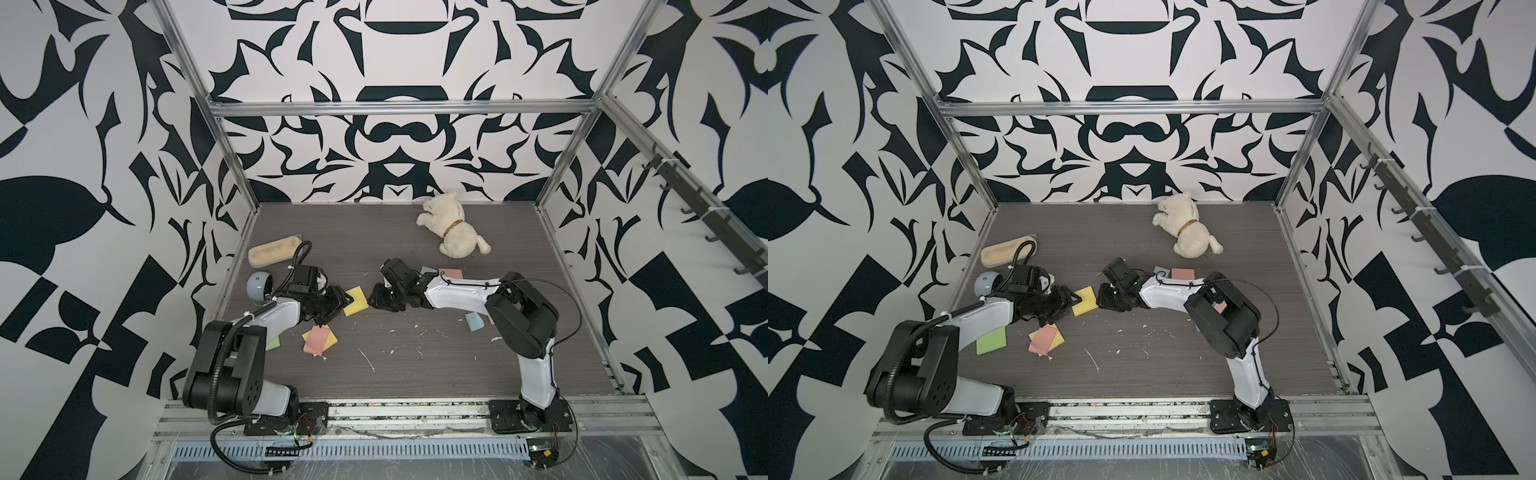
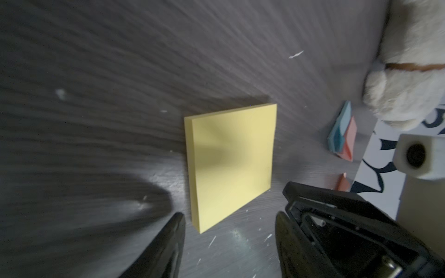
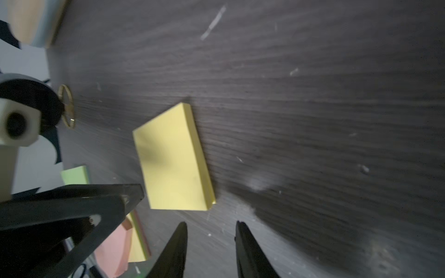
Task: Tear off pages from different memo pads
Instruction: Pick up the memo pad from the center of the board.
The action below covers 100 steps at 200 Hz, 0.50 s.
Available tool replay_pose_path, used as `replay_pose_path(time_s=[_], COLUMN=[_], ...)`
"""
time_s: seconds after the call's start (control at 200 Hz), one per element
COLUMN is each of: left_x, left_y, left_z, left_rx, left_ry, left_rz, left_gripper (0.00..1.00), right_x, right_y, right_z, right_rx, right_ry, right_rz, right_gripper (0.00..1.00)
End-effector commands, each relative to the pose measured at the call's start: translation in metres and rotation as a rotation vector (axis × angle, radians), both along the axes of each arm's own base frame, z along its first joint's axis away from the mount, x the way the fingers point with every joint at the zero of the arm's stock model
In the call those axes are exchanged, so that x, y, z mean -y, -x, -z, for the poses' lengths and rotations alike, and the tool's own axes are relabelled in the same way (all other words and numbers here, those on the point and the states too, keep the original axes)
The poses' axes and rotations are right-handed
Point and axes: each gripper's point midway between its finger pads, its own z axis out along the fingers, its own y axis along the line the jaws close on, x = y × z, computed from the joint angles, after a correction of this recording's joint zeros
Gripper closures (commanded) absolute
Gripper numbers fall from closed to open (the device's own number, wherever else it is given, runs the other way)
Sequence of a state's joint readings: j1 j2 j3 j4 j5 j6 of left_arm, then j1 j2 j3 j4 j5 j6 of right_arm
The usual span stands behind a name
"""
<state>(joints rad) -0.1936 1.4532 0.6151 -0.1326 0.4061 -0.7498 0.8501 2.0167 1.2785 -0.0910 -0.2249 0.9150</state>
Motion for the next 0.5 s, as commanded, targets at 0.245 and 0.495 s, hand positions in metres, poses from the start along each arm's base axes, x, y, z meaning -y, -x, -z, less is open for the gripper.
replay_pose_path(time_s=[0.245, 0.495], left_x=[-0.003, 0.003], left_y=[-0.003, 0.002], left_z=[0.027, 0.036], left_rx=[-0.056, -0.077], left_ry=[-0.059, -0.050], left_rz=[0.000, 0.024], left_gripper=[0.48, 0.52], right_x=[-0.027, -0.035], right_y=[-0.011, -0.009], right_z=[-0.008, -0.015], right_rx=[0.007, 0.011], right_ry=[-0.035, -0.066], right_rz=[-0.029, -0.041], right_gripper=[0.65, 0.77])
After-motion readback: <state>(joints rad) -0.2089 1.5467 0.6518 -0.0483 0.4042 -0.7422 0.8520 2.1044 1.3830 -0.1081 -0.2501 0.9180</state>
